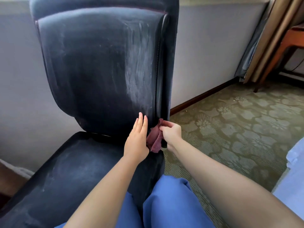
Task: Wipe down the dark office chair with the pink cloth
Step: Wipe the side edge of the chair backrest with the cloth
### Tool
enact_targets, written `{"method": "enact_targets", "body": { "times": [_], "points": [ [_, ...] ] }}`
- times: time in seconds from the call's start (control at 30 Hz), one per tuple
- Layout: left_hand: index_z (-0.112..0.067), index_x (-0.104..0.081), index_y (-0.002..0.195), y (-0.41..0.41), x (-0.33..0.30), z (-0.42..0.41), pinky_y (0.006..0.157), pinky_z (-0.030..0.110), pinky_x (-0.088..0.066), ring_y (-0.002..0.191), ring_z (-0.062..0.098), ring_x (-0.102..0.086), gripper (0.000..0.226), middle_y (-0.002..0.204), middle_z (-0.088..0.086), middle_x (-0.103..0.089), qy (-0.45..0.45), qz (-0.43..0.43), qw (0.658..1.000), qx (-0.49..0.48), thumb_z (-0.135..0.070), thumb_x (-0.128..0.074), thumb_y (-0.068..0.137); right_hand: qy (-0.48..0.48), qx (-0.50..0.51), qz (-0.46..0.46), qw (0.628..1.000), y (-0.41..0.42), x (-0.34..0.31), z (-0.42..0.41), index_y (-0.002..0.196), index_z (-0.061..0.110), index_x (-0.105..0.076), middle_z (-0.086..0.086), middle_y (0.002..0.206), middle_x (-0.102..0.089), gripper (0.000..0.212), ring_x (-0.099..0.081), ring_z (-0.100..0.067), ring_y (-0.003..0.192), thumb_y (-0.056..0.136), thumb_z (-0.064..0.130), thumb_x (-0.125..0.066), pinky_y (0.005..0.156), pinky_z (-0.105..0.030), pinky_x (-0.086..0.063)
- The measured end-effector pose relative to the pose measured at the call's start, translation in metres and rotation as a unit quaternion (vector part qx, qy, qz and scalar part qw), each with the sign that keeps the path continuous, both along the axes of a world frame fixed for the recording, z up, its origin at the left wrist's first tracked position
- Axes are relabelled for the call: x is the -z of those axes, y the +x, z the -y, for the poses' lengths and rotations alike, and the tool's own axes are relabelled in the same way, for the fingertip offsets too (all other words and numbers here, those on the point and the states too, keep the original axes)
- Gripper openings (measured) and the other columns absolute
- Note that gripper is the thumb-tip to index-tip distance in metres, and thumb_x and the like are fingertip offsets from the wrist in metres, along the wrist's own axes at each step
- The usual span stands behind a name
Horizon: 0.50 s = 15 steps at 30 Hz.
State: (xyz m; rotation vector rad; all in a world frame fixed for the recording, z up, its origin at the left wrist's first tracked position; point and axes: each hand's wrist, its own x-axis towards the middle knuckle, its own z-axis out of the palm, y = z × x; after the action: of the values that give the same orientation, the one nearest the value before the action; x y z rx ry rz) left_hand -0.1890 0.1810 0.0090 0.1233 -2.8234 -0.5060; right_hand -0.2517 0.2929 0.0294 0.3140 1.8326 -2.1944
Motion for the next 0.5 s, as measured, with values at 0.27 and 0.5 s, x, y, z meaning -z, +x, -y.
{"method": "enact_targets", "body": {
  "times": [0.27,0.5],
  "points": [
    [-0.027,-0.034,0.146,0.014,-0.034,-0.006,0.101,0.032,-0.044,0.125,0.013,-0.049,0.078,0.14,-0.008,-0.049,0.215,-0.025,0.976,-0.003,-0.016,-0.073,0.079,-0.159,0.047,-0.068,0.984,-0.008,-0.089,-0.012,0.102,-0.001,-0.064,-0.024,0.099,-0.067,0.018,-0.067,-0.033,0.091,0.09,-0.007,-0.052,0.091,-0.043,-0.052],
    [-0.034,-0.052,0.126,0.023,-0.079,-0.024,0.082,0.02,-0.051,0.089,0.002,-0.064,0.051,0.107,-0.011,-0.068,0.379,-0.041,0.924,0.003,-0.031,-0.074,0.08,-0.217,0.045,-0.027,0.975,0.026,-0.108,-0.011,0.089,0.004,-0.061,-0.02,0.081,-0.066,0.024,-0.067,-0.031,0.075,0.089,-0.014,-0.045,0.085,-0.045,-0.054]
  ]
}}
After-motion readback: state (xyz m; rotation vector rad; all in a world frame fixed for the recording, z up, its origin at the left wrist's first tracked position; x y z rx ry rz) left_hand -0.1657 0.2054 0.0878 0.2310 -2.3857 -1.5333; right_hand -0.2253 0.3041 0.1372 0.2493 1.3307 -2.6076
